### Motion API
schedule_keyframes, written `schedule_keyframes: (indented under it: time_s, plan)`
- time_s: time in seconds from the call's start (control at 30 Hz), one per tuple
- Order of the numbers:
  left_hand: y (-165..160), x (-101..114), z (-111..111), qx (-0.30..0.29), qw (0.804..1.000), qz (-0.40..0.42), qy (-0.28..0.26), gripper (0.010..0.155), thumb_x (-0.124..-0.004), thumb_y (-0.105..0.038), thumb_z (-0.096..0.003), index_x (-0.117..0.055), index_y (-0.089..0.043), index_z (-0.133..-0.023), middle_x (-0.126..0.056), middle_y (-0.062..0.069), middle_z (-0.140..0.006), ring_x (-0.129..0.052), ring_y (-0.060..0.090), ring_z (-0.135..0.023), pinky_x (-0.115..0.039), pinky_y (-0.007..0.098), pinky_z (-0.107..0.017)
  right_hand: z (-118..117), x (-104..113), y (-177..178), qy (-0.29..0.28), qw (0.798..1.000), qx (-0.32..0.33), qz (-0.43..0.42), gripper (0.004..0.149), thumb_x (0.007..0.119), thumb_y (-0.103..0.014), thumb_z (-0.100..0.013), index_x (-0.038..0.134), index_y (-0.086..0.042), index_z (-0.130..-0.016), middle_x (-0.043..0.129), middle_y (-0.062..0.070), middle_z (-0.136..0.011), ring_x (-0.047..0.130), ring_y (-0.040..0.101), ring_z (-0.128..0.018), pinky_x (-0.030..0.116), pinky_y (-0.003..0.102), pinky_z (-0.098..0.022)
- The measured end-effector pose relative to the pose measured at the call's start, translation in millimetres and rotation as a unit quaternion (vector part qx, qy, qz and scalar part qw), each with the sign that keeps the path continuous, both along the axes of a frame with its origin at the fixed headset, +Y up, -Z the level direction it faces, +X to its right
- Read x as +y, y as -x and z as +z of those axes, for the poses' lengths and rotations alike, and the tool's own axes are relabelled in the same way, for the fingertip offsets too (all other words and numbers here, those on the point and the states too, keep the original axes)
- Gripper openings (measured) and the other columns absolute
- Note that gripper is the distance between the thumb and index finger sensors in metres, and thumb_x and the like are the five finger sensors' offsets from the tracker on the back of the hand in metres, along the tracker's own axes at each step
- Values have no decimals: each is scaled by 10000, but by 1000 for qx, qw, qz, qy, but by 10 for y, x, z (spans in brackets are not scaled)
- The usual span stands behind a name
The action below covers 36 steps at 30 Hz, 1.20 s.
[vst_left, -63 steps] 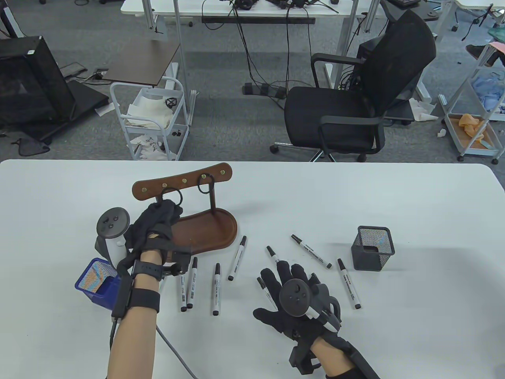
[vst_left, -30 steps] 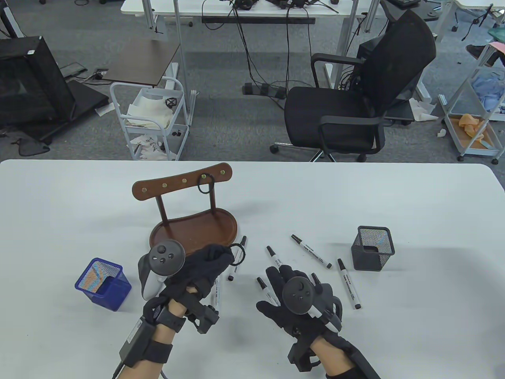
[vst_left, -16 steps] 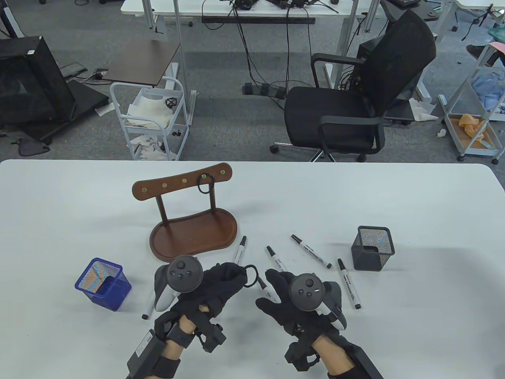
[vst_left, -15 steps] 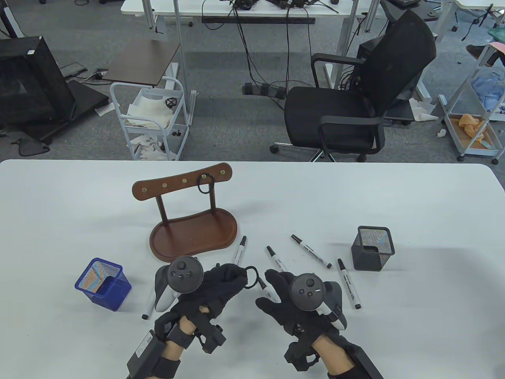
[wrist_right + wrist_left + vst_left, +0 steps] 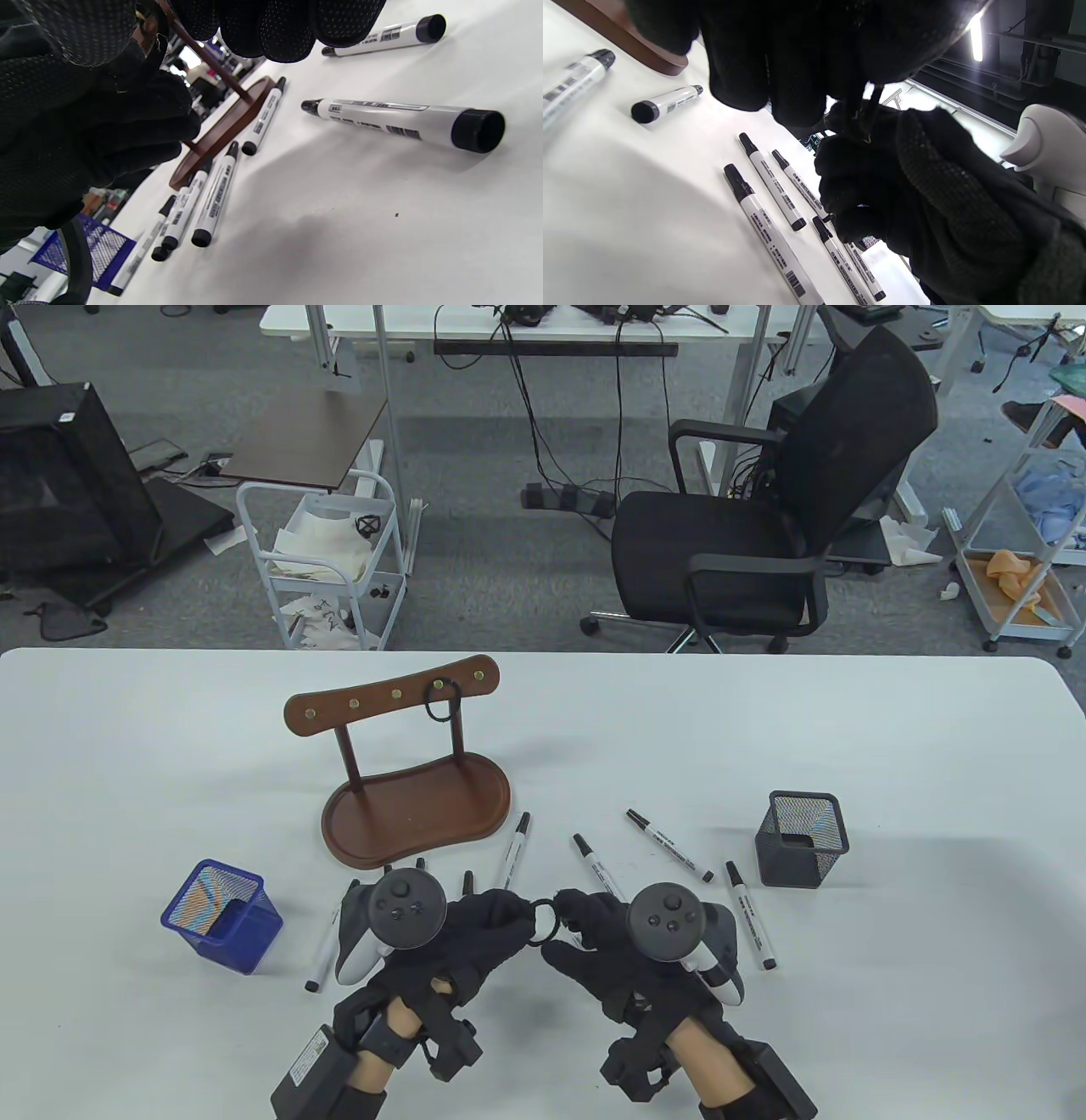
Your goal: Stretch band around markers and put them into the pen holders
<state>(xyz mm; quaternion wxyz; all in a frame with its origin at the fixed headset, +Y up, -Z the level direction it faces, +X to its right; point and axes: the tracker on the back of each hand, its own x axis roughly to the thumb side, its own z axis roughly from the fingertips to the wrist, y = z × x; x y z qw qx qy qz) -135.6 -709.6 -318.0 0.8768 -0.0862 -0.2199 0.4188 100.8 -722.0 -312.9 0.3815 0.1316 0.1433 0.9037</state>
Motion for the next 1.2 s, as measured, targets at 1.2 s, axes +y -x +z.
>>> schedule_keyframes:
  time_s: [1.2]
  plan:
    - [297,1,-6,-28,969,235,74,412,-732,-338,-619,-785,-69,-927,-973,156,-878,-688,450,-986,-395,741,-726,-794,143,569,162,961,3,-224,331,771,-405,-547,704,-411,-871,686,-13,-1044,737,257,-895,655,470,-710]
